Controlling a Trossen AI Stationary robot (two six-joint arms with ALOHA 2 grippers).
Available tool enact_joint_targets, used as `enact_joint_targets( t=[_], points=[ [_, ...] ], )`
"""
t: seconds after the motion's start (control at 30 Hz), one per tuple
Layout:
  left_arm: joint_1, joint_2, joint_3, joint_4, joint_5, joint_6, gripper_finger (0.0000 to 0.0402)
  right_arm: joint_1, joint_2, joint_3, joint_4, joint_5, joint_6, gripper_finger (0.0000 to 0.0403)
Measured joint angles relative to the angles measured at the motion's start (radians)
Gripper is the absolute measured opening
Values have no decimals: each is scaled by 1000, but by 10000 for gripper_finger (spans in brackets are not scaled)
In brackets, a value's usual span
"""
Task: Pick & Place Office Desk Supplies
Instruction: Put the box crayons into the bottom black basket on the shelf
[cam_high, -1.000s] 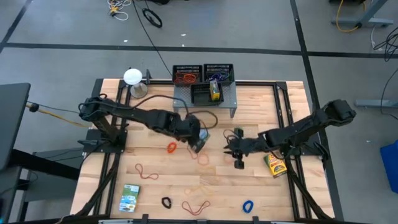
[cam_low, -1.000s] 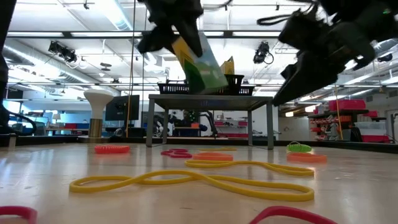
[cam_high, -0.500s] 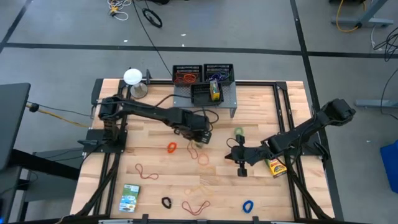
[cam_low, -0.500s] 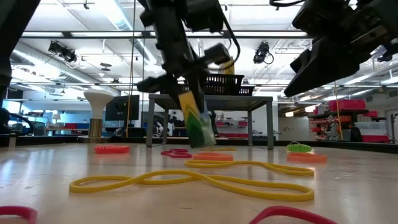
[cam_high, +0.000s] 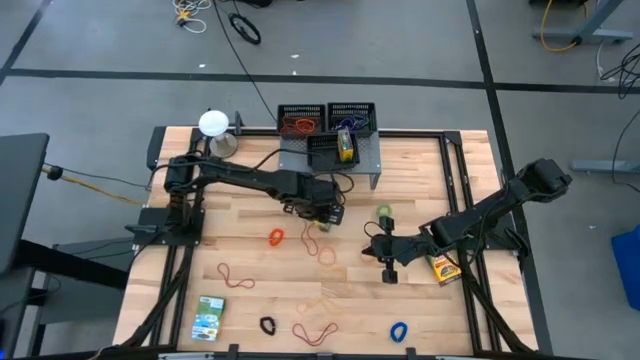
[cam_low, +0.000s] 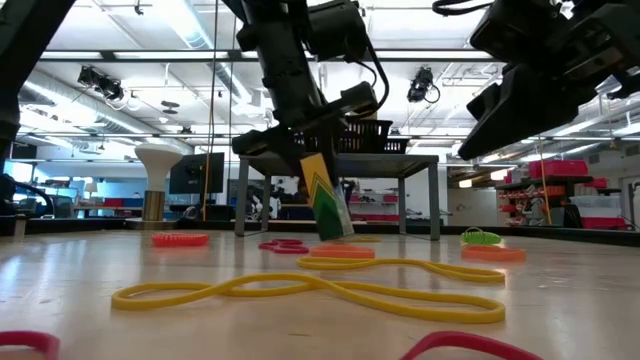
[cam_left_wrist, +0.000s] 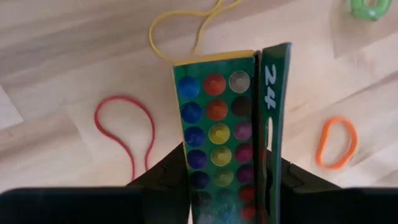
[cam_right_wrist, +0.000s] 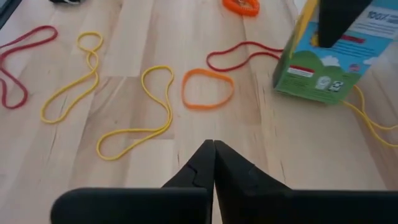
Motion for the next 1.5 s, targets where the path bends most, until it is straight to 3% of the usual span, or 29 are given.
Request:
enact_joint_targets(
  t=[0.17, 0.73, 1.07, 1.3, 1.5],
  points=[
    [-17, 6, 0, 7, 5, 6, 162, 0, 0, 0, 0, -1, -1, 3],
    [-30, 4, 0, 17, 24, 176, 175, -1, 0, 0, 0, 1, 0, 6],
    [-36, -9, 41, 12, 24, 231, 262, -1, 0, 0, 0, 2, -1, 10],
    [-53, -19, 161, -146, -11, 437, 299, -1, 0, 0, 1, 3, -1, 11],
    [-120, -51, 225, -281, -142, 683, 278, -1, 0, 0, 30, 3, 2, 11]
  ],
)
